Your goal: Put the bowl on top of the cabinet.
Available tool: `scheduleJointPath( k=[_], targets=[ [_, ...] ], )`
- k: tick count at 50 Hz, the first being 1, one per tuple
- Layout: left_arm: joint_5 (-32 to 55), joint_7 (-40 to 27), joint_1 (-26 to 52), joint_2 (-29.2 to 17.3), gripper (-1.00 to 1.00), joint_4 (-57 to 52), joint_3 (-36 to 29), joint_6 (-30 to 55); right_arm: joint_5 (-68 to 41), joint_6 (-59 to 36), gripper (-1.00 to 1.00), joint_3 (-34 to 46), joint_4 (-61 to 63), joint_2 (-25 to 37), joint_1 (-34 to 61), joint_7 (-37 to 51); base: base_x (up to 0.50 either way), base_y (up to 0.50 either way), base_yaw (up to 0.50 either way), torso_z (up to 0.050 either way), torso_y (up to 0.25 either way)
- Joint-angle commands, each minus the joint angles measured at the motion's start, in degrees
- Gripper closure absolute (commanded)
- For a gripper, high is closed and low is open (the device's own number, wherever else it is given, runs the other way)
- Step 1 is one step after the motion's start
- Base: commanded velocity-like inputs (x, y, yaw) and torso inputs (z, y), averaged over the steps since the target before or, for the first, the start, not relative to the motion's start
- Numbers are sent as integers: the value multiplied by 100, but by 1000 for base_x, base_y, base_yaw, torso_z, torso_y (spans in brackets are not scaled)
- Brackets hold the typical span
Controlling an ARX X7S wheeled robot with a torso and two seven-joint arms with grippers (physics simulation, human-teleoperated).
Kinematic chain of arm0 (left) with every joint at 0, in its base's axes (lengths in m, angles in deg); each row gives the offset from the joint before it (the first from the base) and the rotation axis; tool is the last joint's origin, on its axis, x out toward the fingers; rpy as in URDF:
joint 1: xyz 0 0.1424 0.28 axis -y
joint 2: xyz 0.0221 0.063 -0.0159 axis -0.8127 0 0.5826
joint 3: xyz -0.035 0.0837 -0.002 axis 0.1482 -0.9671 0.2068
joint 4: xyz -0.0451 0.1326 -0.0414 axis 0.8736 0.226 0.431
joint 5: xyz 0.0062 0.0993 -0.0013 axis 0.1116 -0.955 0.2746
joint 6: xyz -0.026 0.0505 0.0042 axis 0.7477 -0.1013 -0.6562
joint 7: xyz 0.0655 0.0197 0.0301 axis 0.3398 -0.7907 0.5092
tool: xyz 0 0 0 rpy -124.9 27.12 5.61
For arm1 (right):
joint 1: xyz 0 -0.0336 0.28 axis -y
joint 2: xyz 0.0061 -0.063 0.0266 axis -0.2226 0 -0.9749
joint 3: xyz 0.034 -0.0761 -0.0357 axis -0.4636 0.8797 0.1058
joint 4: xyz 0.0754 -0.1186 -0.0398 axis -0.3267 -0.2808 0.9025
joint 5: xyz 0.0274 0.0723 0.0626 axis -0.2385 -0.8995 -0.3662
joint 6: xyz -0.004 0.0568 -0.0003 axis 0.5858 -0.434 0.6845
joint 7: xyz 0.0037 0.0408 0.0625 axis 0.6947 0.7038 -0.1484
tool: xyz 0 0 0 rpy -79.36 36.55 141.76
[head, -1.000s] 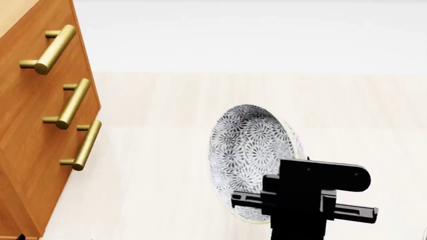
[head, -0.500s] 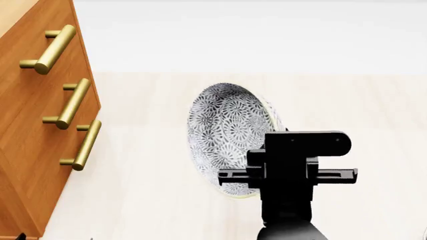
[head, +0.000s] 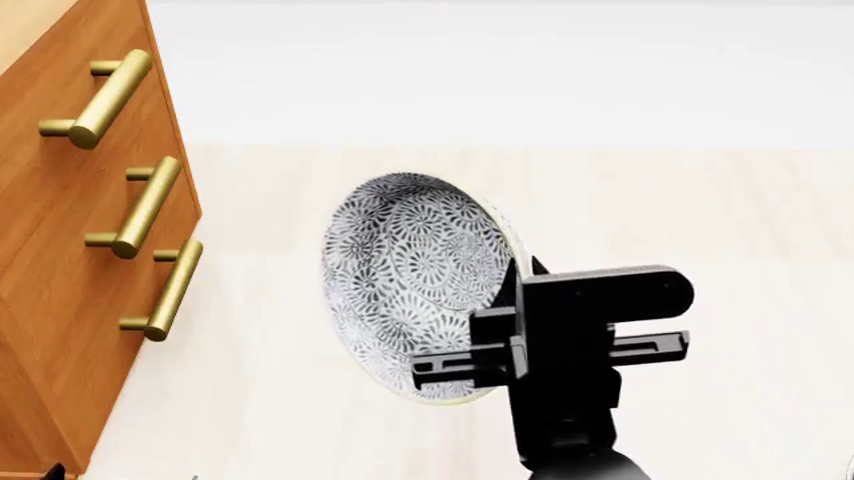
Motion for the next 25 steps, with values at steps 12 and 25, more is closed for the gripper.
scheduleJointPath(
  k=[12,25],
  targets=[
    [474,79,670,-171,-100,-838,-387,1750,100,114,100,14,547,210,-167,-69,0,0,0,0,1],
    [726,141,870,-244,-100,-1181,-373,2092,210,334,100,93,692,305,-352,-167,0,0,0,0,0]
  ],
)
